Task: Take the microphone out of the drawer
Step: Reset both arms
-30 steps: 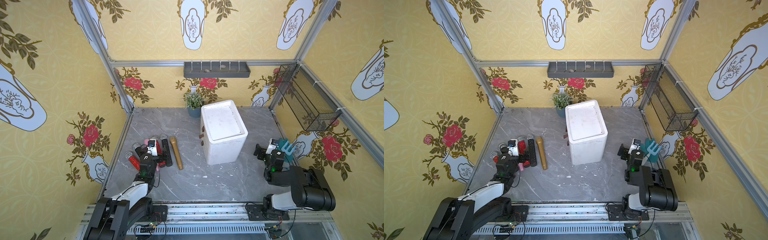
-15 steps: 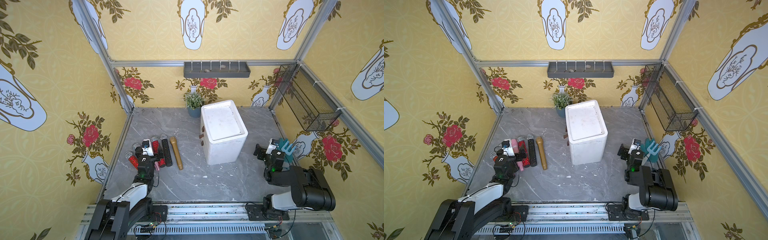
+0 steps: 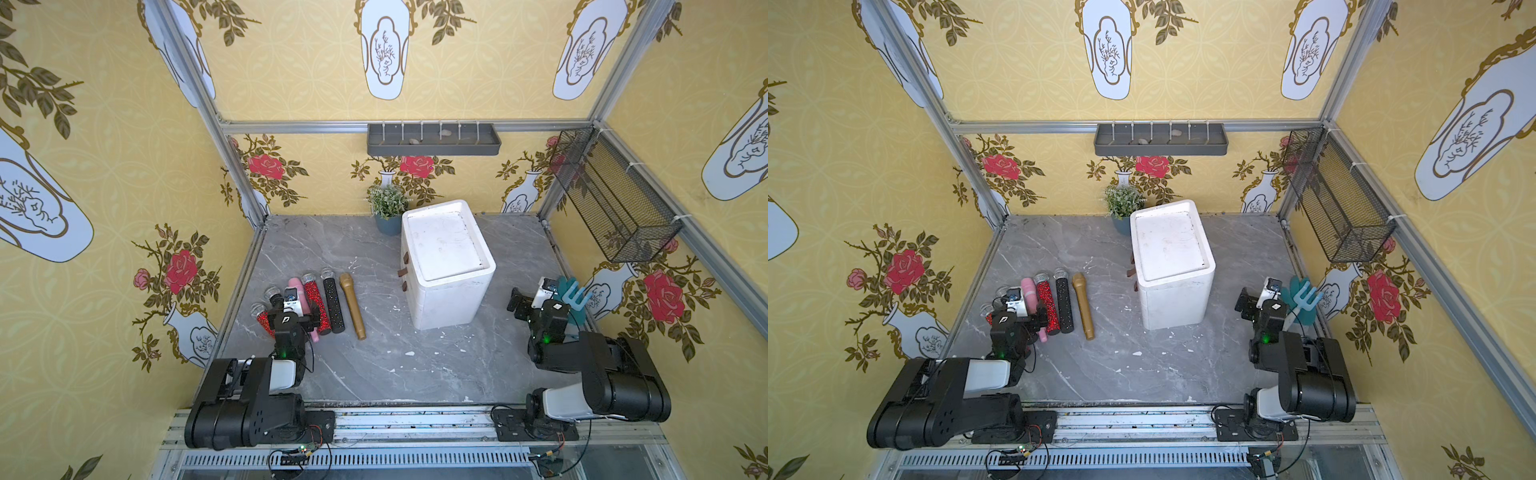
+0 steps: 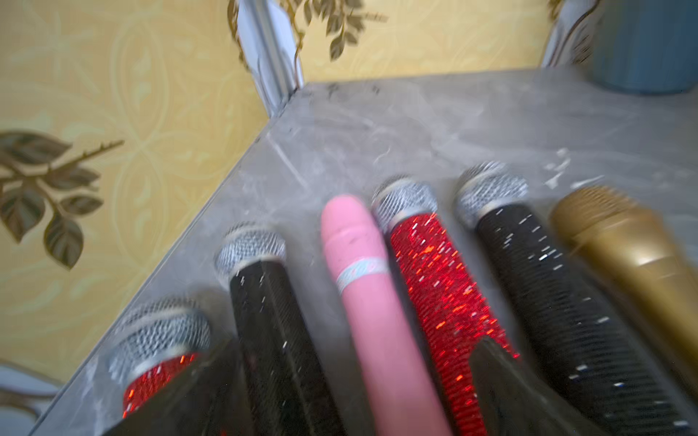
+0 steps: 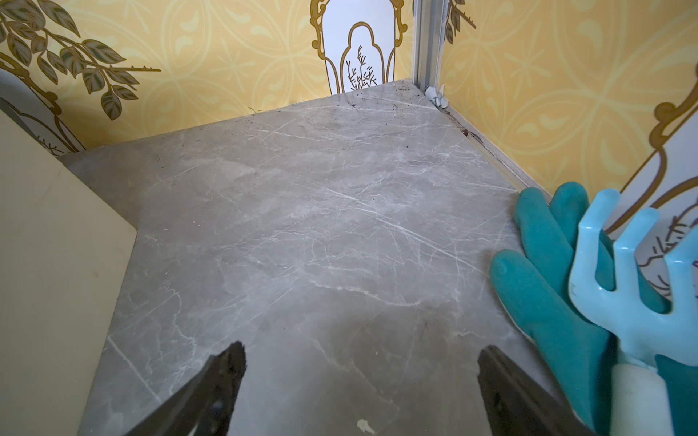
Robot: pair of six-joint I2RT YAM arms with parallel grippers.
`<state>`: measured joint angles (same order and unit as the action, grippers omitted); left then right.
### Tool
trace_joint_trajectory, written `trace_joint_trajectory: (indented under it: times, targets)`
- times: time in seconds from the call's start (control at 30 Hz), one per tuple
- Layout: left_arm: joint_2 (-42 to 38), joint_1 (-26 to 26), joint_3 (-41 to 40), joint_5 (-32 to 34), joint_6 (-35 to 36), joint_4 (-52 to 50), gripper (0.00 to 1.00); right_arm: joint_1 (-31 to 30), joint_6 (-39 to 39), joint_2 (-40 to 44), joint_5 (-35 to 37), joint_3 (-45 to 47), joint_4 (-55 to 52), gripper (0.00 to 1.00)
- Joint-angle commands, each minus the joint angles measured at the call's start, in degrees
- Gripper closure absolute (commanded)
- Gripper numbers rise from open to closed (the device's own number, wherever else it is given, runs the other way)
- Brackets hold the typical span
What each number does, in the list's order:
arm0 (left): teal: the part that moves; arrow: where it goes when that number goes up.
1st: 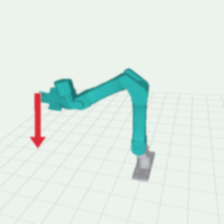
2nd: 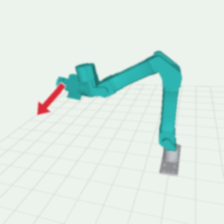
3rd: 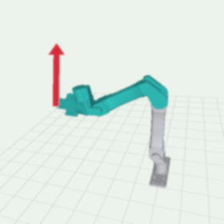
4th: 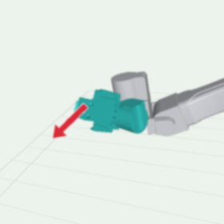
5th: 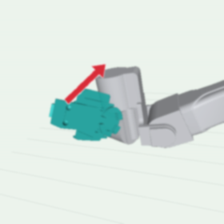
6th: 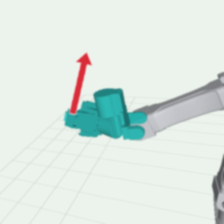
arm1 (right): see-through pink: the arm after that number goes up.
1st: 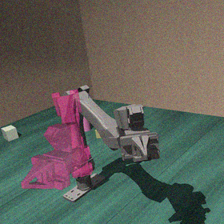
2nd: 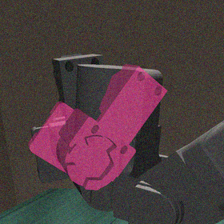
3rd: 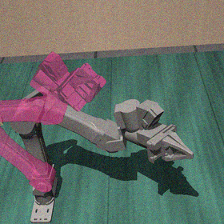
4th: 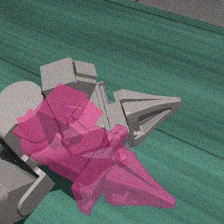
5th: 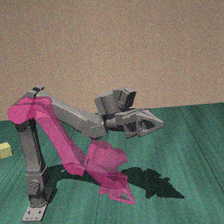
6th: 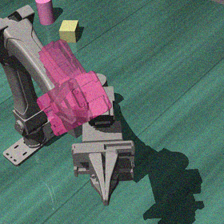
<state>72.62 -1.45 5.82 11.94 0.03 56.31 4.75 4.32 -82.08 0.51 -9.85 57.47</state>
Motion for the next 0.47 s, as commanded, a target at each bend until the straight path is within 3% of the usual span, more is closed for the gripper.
trace_joint_trajectory:
  times: [0.0, 0.43]
  targets:
    - [1.8, 0.7, 1.6, -3.0, 1.4, 3.8, 0.0, 0.0, 0.1, 0.1, -0.1, -0.2, 1.9, 0.02]
    - [1.6, 0.7, 2.9, -3.9, 2.0, 1.0, 0.0, 0.1, 0.1, 0.1, -0.4, -0.2, 1.9, 0.02]
